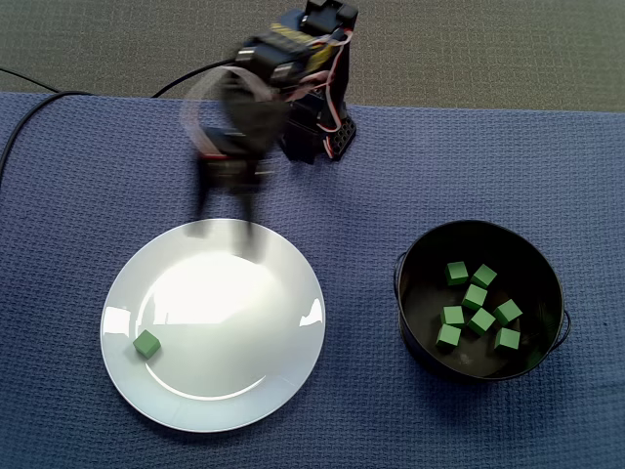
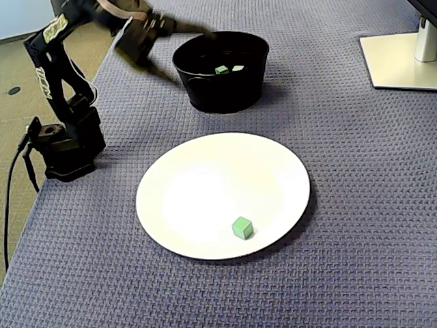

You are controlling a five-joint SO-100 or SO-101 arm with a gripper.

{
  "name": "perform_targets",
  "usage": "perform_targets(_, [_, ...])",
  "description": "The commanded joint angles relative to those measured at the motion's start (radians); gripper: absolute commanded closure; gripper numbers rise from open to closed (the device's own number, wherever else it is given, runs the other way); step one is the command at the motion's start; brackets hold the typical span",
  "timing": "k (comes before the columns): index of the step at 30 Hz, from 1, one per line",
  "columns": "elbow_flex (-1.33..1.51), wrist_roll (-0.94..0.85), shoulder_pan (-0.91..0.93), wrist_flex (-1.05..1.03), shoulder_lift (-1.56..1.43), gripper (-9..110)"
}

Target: Pick up the items on the white plate and put them in the black container.

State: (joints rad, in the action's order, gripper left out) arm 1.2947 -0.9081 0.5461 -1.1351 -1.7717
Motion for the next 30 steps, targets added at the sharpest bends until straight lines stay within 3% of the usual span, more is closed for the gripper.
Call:
perform_targets(1, [-0.086, -0.067, 0.167, 0.118, 0.152, 60])
perform_targets(11, [-0.091, -0.354, 0.206, 0.518, 0.523, 61])
perform_targets(26, [-0.078, -0.486, 0.155, 0.804, 0.819, 63])
perform_targets(30, [-0.058, -0.469, 0.127, 0.798, 0.808, 65])
